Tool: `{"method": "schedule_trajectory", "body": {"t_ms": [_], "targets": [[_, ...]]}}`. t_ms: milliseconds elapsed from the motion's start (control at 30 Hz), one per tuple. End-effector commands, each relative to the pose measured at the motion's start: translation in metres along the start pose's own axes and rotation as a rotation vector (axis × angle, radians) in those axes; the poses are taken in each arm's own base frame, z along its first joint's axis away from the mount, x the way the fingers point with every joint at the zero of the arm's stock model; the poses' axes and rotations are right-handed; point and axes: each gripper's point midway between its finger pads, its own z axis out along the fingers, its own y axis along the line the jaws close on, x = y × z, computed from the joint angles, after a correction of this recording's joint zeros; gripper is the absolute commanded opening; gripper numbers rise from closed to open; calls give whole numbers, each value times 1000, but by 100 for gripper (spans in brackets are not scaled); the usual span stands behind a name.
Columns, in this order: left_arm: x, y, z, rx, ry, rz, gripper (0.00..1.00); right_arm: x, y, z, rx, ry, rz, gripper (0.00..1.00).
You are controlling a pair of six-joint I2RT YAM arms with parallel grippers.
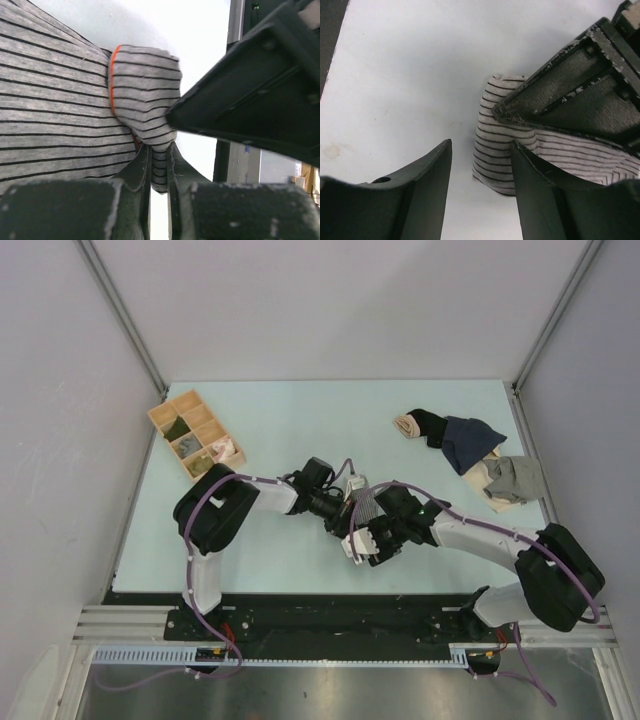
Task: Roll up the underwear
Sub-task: Roll the underwear to the center of the board.
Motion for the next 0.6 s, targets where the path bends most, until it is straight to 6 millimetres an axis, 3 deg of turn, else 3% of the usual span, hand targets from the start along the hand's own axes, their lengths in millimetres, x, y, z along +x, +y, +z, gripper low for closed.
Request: {"method": "schedule_trajectory", "body": {"t_ms": [0, 100, 300, 367, 533, 567], "targets": [[71, 39, 1, -168, 177, -159, 12, -13, -7, -21, 65, -34, -22, 55], [73, 41, 2, -166, 181, -166, 12, -19, -11, -25, 76, -46, -16, 56], [70, 40, 1, -171, 170, -163, 13, 10, -7, -2, 28, 56, 10, 56], [69, 40, 1, -171, 165, -162, 14, 23, 3, 10, -22, 90, 32, 55], [57, 37, -4, -194, 93, -133, 20, 50, 16, 25, -70, 183, 75, 45], [48, 36, -6, -201, 50, -125, 25, 52, 18, 25, -76, 187, 88, 42]]}}
